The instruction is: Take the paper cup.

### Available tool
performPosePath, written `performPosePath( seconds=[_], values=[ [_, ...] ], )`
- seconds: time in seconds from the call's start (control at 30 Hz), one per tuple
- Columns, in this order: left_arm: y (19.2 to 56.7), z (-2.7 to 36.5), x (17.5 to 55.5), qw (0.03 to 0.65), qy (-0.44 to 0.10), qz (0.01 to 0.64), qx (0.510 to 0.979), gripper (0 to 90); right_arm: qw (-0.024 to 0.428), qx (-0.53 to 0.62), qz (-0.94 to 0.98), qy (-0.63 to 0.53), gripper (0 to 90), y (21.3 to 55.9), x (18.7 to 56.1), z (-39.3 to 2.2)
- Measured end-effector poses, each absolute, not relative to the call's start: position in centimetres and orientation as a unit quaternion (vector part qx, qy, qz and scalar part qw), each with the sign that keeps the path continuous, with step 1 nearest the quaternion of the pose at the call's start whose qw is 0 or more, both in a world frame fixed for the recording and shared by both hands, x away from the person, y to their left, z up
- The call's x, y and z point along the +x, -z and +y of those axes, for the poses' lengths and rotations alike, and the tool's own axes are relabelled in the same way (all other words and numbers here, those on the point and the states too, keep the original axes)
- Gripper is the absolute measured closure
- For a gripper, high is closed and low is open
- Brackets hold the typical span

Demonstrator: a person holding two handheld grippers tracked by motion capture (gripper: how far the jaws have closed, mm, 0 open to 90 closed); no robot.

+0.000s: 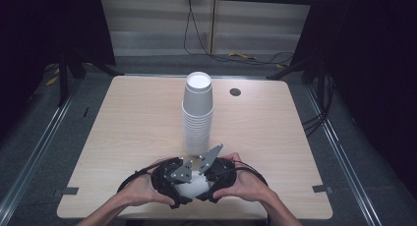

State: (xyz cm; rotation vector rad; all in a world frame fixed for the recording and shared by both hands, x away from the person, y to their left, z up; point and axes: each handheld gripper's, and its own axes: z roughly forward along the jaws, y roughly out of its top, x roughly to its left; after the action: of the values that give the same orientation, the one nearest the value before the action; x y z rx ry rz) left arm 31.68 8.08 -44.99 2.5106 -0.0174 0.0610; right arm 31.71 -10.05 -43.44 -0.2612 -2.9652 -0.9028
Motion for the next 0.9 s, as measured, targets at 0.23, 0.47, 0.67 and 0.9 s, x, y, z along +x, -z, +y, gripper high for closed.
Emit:
performPosePath(
  seconds=[0.23,0.47,0.67,0.9],
  values=[
    [45.2,8.3,31.8,0.318,-0.022,-0.009,0.948,13.0,0.019,-0.087,-0.954,0.285,22.7,43.6,31.7,-10.0],
    [44.8,8.7,32.0,0.343,-0.022,-0.003,0.939,13.5,0.016,-0.088,-0.953,0.288,22.9,43.7,31.8,-10.0],
    [44.6,9.1,32.1,0.360,-0.025,-0.008,0.933,13.8,0.014,-0.090,-0.951,0.294,23.0,43.5,31.9,-10.2],
    [44.2,9.8,32.1,0.392,-0.032,-0.011,0.919,14.4,0.010,-0.092,-0.950,0.299,23.1,43.4,31.9,-10.4]
  ],
)
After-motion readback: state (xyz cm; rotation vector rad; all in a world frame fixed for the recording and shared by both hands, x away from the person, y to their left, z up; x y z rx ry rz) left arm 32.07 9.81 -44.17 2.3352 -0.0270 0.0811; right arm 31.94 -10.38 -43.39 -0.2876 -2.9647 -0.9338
